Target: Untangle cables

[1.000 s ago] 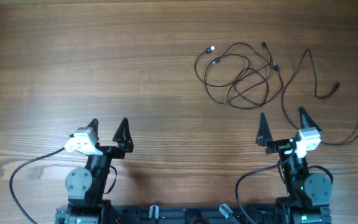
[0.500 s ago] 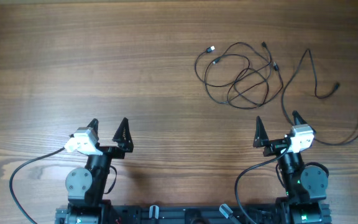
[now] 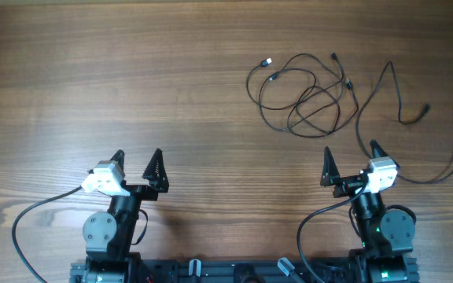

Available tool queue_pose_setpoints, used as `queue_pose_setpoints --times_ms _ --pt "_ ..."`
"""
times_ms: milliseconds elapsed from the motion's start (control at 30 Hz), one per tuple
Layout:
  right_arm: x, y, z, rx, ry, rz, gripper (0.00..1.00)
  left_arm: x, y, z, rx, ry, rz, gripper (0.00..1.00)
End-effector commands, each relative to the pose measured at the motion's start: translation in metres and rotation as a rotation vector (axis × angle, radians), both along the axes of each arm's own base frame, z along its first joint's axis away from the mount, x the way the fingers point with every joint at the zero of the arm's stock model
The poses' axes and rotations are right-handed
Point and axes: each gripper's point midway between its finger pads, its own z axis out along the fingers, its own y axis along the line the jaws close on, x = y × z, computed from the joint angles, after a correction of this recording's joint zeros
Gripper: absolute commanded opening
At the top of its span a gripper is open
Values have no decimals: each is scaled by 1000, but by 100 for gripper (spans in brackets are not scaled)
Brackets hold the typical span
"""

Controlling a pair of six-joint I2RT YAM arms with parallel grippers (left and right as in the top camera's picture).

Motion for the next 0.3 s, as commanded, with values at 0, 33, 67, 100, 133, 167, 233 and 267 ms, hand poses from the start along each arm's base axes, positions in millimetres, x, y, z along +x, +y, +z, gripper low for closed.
queue_pose_setpoints --times_ms 0,33,67,100,133,167,233,267 --pt "1 -3 -2 12 8 -19 100 0 1 -2 14 5 4 100" --pt "1 -3 -2 12 8 -19 100 0 0 -2 13 5 4 100" --pt "1 -3 -2 12 8 -19 100 0 1 -2 14 5 4 100" --pt "1 -4 -2 12 8 -19 100 0 1 -2 14 5 4 100" --pt "1 -3 -2 12 8 -19 100 0 1 -2 14 5 4 100" --pt "1 -3 -2 12 8 -19 100 0 1 -2 14 5 4 100" --pt "1 -3 -2 11 8 -19 100 0 1 -2 14 5 4 100" --pt "1 -3 -2 11 8 -19 100 0 1 -2 14 5 4 100"
